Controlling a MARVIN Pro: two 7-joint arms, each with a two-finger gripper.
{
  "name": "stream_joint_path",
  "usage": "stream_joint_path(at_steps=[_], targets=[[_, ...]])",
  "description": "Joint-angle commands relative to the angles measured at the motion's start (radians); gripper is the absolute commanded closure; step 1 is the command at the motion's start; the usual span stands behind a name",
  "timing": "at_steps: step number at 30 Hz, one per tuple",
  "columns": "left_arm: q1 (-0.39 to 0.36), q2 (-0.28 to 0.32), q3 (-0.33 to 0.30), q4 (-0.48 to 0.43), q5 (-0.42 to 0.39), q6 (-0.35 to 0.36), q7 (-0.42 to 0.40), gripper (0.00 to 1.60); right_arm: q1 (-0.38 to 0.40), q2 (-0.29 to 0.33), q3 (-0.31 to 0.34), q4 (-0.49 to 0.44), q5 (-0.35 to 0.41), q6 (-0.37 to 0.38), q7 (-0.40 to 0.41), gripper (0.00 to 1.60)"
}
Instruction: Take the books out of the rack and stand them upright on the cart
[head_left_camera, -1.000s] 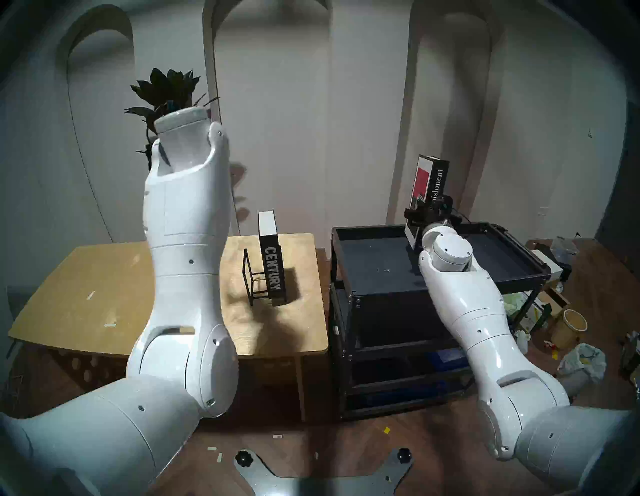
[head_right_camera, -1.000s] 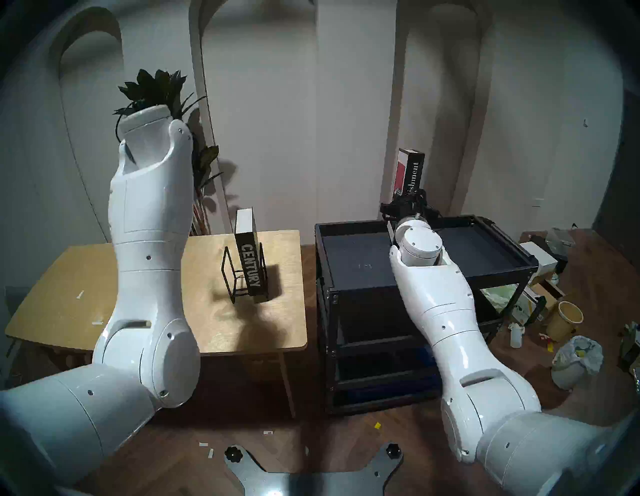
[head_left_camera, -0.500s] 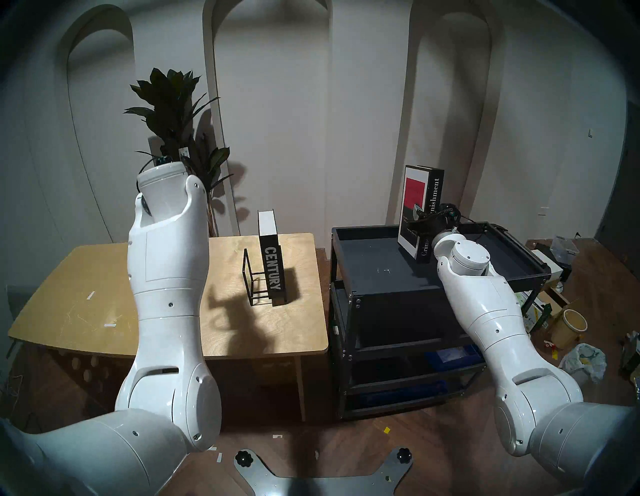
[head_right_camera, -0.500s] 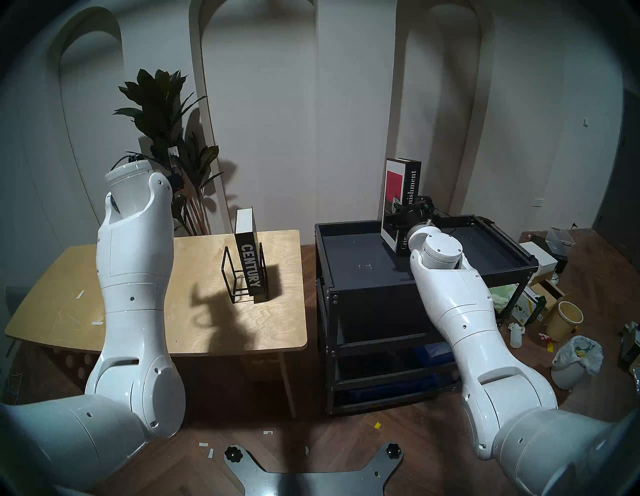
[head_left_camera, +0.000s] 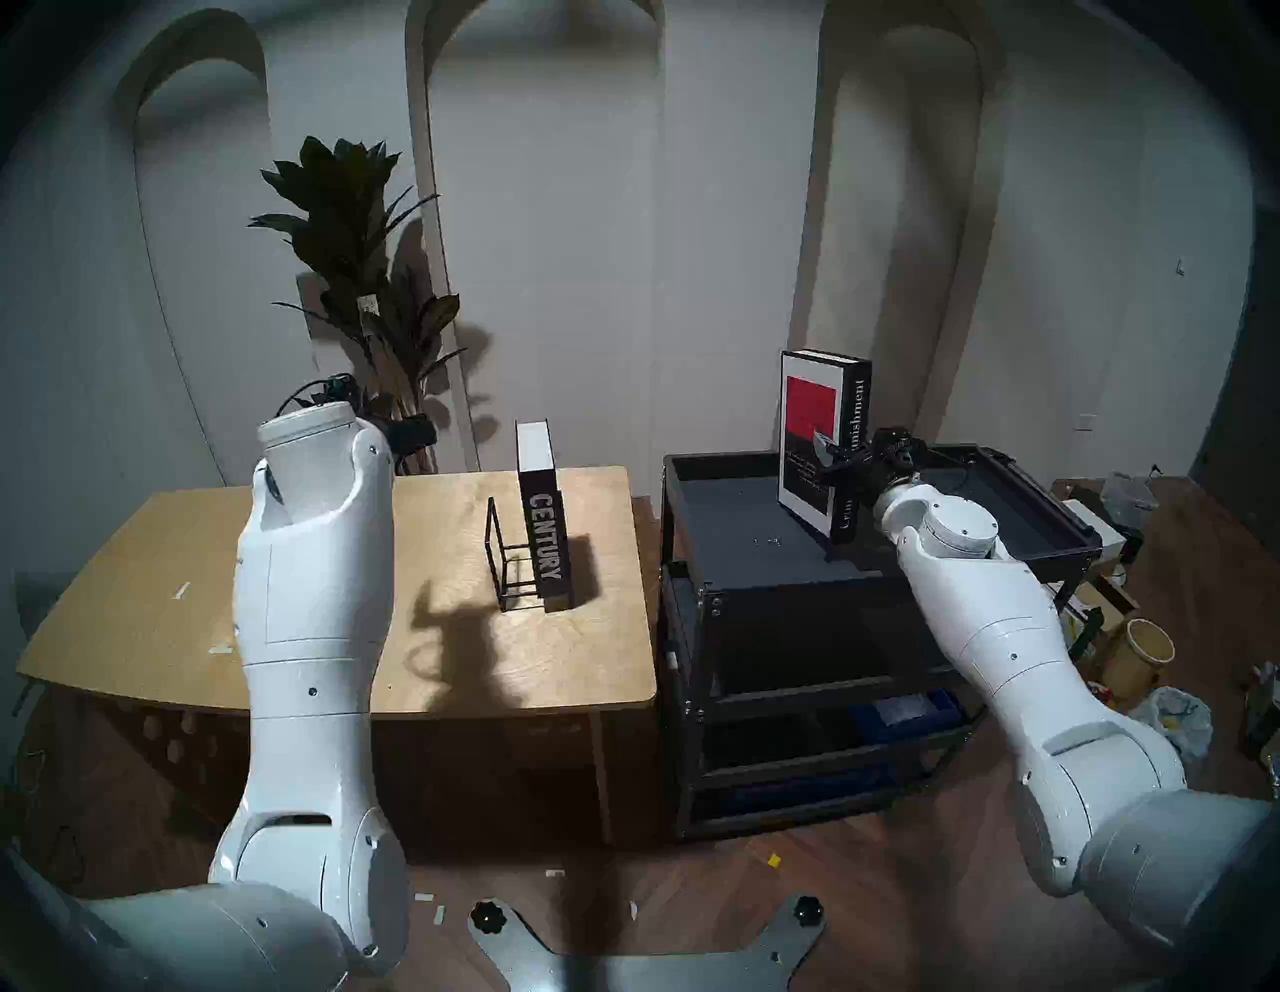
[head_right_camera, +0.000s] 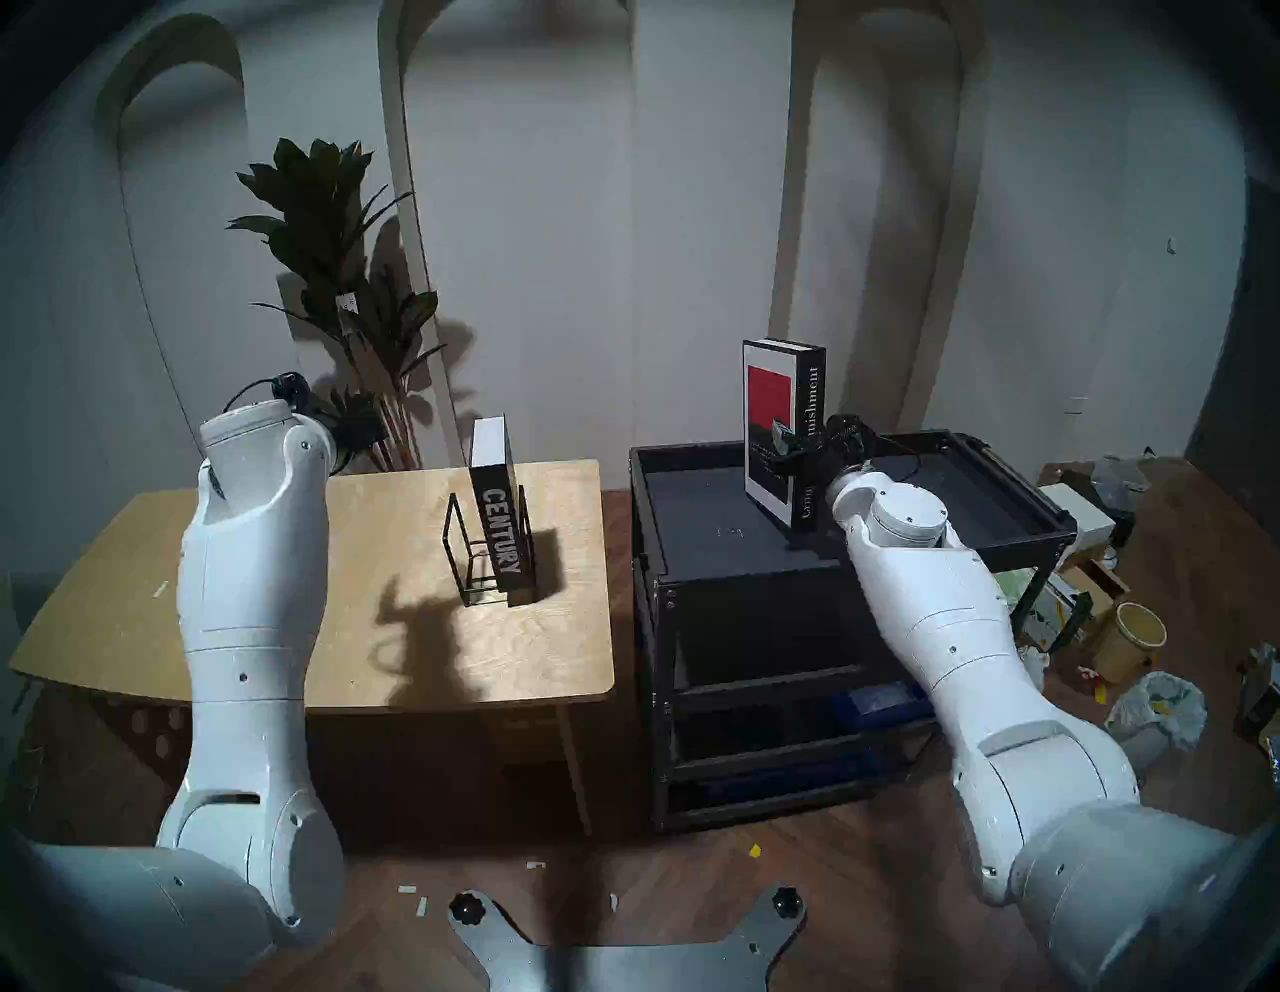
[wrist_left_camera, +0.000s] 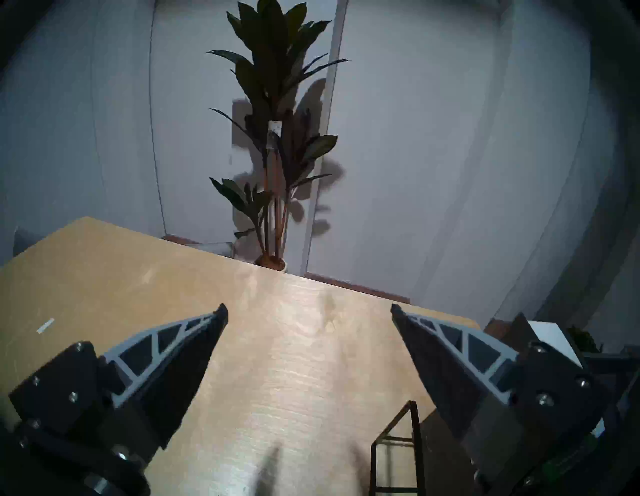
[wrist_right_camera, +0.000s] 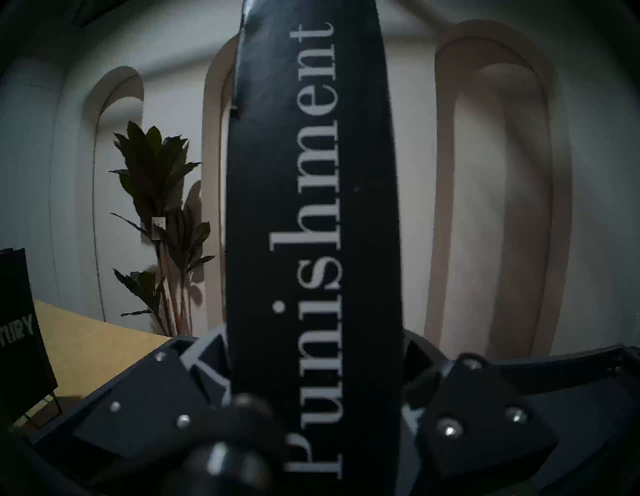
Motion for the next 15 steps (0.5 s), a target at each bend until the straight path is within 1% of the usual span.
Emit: stream_joint_path(at_steps=[1, 7, 9, 13, 14, 15], targets=[[0.067, 0.076, 0.007, -0.069, -0.015, -0.042, -0.097, 0.00, 0.063, 0.019, 0.005, 0.079, 0.021, -0.083, 0.109, 1.60], [0.114, 0.131, 0.015, -0.092, -0.028, -0.085, -0.190, 0.00, 0.089, 0.003, 0.043, 0.159, 0.061, -0.181, 0.150, 1.60], [0.125, 0.149, 0.019, -0.093, -0.030, -0.106, -0.220, 0.00, 0.098, -0.003, 0.049, 0.183, 0.057, -0.222, 0.146, 1.60], [0.139, 0.169, 0.023, -0.086, -0.037, -0.133, -0.266, 0.00, 0.108, -0.032, 0.072, 0.230, 0.067, -0.274, 0.114, 1.60], [0.142, 0.174, 0.026, -0.085, -0.035, -0.140, -0.274, 0.00, 0.110, -0.038, 0.076, 0.241, 0.071, -0.286, 0.116, 1.60], [0.146, 0.179, 0.028, -0.083, -0.035, -0.149, -0.284, 0.00, 0.112, -0.046, 0.079, 0.260, 0.072, -0.313, 0.113, 1.60]])
